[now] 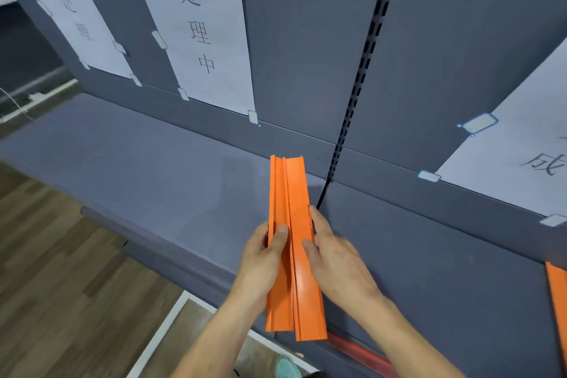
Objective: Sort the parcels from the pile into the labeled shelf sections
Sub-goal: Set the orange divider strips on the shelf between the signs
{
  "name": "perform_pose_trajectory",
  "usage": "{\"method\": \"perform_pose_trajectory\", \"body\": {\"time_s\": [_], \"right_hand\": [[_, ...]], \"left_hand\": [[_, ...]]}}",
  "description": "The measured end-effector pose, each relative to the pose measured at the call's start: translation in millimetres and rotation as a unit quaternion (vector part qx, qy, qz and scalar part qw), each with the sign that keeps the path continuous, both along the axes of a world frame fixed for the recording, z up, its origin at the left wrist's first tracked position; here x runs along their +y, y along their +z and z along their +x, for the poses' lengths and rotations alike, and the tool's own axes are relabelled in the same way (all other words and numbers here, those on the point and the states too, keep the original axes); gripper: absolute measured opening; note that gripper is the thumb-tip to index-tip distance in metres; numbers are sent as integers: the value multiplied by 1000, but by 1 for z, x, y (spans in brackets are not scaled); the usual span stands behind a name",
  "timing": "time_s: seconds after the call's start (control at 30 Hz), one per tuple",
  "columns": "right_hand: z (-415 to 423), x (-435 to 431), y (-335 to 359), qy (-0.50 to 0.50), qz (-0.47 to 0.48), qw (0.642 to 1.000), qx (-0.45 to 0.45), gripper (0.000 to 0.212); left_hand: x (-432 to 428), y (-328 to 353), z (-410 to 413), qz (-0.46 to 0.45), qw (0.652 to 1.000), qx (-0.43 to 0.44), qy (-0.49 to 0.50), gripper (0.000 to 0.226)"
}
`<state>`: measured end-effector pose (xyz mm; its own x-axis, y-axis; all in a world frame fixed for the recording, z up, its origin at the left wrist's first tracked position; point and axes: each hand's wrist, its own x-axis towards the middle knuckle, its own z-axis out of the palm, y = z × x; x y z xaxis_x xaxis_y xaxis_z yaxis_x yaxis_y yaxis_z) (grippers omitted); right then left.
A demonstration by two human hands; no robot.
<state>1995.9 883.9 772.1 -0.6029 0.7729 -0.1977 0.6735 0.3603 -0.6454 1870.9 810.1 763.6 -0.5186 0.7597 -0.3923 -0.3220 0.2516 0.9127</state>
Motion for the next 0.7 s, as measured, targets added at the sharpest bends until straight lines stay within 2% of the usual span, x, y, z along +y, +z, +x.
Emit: {"method": "perform_pose_trajectory", "body": {"time_s": [0.23, 0.5, 0.7], "right_hand": [[-6, 19, -30, -105, -16, 994, -33, 61], [-41, 10, -73, -223, -5, 966, -129, 63], [-63, 2, -74, -267, 6, 952, -147, 57]], "left_hand": [[2, -29, -54, -68, 998, 1, 3, 23], [-7, -49, -117, -80, 994, -19, -71, 24], [-21, -47, -145, -89, 986, -21, -142, 25]]}}
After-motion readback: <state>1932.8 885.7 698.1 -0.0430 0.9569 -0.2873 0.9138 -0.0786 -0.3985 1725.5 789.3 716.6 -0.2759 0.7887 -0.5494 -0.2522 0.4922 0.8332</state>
